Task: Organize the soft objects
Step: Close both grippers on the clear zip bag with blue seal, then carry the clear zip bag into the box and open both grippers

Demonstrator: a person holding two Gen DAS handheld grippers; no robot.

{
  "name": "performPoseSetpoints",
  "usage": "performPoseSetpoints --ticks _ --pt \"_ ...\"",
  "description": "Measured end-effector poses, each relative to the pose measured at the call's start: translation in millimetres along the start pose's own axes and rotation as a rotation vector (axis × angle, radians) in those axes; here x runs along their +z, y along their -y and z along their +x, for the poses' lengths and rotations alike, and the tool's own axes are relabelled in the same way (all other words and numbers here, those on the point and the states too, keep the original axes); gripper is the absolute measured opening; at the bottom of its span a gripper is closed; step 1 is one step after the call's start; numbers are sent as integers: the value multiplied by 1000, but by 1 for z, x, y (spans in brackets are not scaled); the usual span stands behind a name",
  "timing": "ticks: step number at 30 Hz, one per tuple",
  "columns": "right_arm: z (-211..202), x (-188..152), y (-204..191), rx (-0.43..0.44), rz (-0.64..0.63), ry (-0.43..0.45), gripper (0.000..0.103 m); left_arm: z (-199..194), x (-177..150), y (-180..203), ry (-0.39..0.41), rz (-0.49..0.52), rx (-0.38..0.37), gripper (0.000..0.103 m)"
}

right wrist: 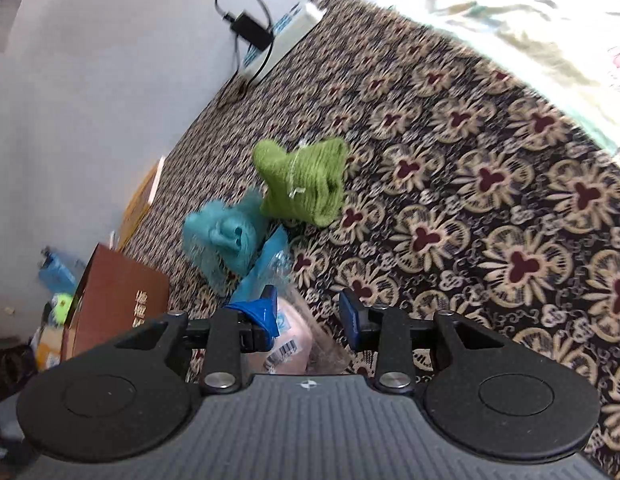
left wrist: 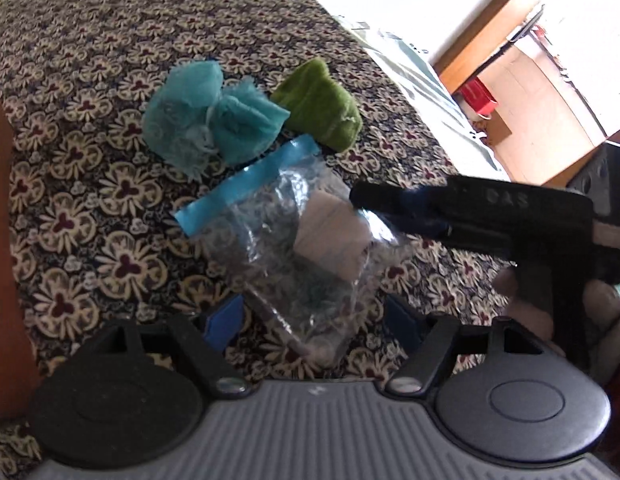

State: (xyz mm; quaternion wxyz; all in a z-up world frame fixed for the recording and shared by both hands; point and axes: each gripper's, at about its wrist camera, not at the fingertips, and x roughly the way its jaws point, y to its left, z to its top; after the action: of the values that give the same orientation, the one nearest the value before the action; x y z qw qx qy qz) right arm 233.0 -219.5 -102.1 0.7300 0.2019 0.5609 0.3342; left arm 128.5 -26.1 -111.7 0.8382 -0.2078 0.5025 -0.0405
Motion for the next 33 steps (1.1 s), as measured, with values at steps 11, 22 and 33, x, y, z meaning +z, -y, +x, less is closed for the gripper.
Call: performPoseSetpoints --ticks 11,22,33 --pt "11 -5 -13 94 -157 -107 16 8 12 12 50 19 57 82" --pt "-6 -16 -17 131 -176 -98 13 -8 4 25 64 46 38 81" --pt "-30 -23 -75 182 -229 10 13 -86 -6 18 230 127 55 81"
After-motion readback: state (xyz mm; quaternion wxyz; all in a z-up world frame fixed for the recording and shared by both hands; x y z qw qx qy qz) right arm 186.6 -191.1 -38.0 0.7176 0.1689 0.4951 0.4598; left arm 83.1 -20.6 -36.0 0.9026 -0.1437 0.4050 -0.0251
